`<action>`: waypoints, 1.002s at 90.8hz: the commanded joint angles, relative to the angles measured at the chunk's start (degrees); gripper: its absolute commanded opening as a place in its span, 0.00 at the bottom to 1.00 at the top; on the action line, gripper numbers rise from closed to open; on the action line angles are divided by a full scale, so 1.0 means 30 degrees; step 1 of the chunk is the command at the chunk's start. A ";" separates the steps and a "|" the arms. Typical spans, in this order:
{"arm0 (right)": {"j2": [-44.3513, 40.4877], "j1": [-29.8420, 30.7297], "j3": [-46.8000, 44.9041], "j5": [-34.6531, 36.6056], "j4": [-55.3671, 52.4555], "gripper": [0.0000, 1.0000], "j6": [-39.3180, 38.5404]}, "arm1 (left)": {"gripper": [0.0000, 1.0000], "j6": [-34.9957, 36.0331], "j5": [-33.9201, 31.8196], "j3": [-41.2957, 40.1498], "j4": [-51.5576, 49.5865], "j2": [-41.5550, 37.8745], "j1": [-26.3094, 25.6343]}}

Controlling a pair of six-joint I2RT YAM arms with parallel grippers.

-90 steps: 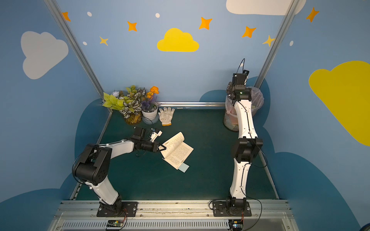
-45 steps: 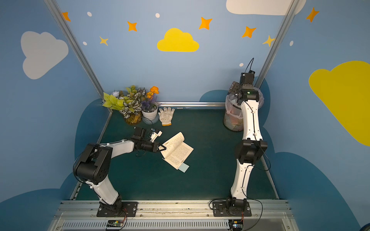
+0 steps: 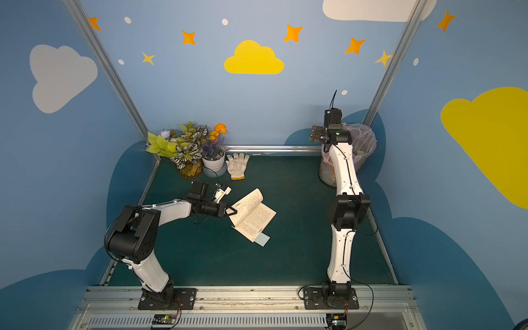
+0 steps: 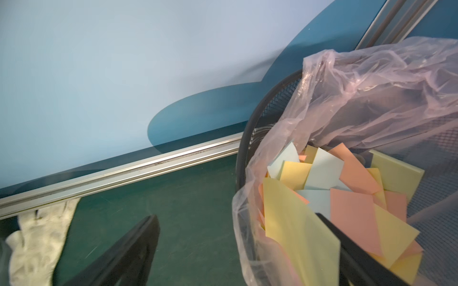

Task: Peel off the used sticky note
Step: Place the note in the trash bin, then turn the page of the book at the center of the board.

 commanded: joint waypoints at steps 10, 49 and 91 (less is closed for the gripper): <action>-0.1355 -0.1386 0.0308 -0.4763 0.0378 0.97 0.3567 | 0.03 0.0276 -0.0361 0.0033 -0.1113 0.0512 0.0140; -0.2433 -0.3001 0.0246 -0.7686 0.0910 0.97 0.6901 | 0.03 0.0278 -0.0283 0.0030 -0.1062 0.0498 0.0197; -1.1904 0.2807 -1.3163 -0.6128 0.3686 0.97 0.7830 | 0.03 0.0082 -0.0482 0.0100 -0.1001 0.0656 0.0252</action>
